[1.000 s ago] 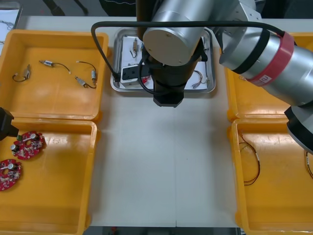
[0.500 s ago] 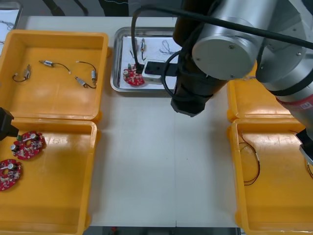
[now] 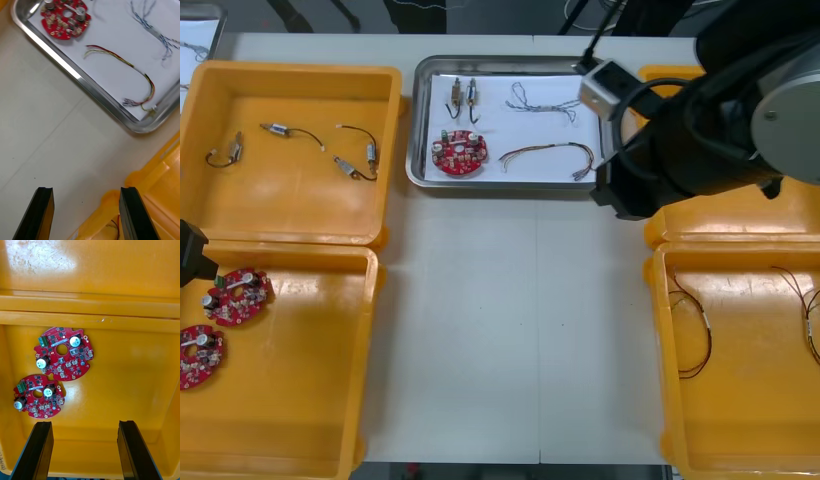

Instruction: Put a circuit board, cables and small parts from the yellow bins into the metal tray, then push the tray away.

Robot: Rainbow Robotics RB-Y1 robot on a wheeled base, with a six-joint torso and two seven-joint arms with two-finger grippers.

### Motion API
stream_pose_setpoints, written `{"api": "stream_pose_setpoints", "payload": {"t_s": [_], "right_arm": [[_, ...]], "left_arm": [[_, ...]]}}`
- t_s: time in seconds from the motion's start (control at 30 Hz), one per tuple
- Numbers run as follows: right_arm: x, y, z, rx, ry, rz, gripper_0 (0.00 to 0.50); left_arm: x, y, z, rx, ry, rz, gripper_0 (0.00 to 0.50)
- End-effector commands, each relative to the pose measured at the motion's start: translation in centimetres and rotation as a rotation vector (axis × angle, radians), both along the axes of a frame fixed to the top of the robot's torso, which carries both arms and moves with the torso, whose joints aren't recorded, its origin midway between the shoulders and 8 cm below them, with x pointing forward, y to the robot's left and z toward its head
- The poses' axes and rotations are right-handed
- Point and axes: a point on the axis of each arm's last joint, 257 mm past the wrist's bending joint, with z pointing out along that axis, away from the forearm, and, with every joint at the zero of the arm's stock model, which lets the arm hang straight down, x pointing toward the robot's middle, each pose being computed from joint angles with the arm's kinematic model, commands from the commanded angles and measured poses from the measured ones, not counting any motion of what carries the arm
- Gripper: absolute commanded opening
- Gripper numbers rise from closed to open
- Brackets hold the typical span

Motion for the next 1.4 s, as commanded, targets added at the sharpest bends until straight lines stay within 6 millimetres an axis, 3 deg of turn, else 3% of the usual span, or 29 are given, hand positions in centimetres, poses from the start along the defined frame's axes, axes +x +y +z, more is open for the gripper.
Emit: {"api": "stream_pose_setpoints", "payload": {"t_s": [0.03, 0.43, 0.8, 1.03, 1.4], "right_arm": [[0.4, -4.9, 1.6, 0.065, -0.03, -0.175, 0.5], [-0.4, -16.1, 1.6, 0.101, -0.023, -0.42, 0.5], [-3.1, -23.8, -0.4, 0.104, 0.024, -0.597, 0.5], [-5.4, -26.3, -3.3, 0.094, 0.095, -0.671, 0.5], [-7.8, -27.4, -5.6, 0.129, 0.161, -0.709, 0.5]], "left_arm": [[-0.4, 1.9, 1.4, 0.09, -0.017, -0.051, 0.5], [-0.4, 1.9, 1.4, 0.09, -0.017, -0.051, 0.5], [-0.4, 1.9, 1.4, 0.09, -0.017, -0.051, 0.5], [-0.4, 1.9, 1.4, 0.09, -0.017, -0.051, 0.5], [-0.4, 1.9, 1.4, 0.09, -0.017, -0.051, 0.5]]}}
